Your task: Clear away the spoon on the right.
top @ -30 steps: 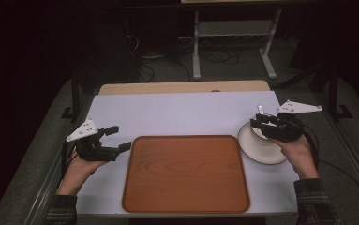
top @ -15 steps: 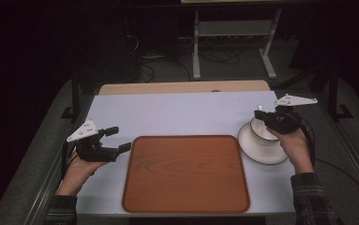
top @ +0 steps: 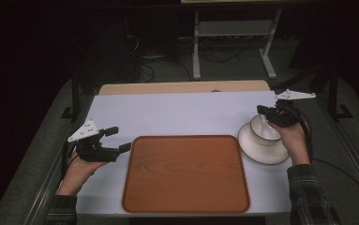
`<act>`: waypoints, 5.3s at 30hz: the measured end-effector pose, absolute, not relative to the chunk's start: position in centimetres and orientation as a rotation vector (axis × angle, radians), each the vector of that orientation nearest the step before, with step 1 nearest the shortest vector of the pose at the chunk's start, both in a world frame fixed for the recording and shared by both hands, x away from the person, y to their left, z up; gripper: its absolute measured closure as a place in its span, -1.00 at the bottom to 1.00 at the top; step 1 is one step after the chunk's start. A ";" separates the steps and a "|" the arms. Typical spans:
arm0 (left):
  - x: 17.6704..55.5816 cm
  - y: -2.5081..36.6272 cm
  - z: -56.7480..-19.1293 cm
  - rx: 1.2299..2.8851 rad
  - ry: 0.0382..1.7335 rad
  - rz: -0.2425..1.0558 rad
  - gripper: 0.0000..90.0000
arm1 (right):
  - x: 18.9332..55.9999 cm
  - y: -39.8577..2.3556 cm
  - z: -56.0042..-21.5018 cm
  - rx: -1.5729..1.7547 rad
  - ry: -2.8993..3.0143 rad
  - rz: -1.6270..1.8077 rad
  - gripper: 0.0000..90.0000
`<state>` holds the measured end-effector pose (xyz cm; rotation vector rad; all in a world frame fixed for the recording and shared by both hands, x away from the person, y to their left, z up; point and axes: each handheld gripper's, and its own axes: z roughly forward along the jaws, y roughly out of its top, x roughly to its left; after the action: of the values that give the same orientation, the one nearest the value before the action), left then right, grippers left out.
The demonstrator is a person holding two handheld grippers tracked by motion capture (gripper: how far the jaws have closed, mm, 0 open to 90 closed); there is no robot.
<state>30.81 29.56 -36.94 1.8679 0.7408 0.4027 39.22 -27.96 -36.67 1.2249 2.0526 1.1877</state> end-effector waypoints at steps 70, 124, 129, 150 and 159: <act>31.0 29.1 -37.7 1.900 0.747 0.382 -0.66 | 40.4 -33.0 -38.4 1.560 1.932 0.895 1.00; 30.9 28.9 -37.9 1.910 0.745 0.377 -0.66 | 38.3 -37.2 -42.5 1.598 1.852 1.368 -0.15; 30.9 29.0 -37.9 1.909 0.748 0.378 -0.66 | 38.3 -37.2 -42.7 1.599 1.861 1.379 0.02; 30.9 29.0 -37.9 1.911 0.747 0.382 -0.66 | 37.9 -36.7 -42.1 1.518 1.887 1.393 0.47; 30.9 29.0 -37.9 1.911 0.747 0.383 -0.66 | 37.5 -36.5 -41.3 1.483 1.872 1.408 0.58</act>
<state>30.85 28.99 -37.86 1.9111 0.7472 0.3827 37.50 -36.51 -41.32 1.4834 1.8722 1.4075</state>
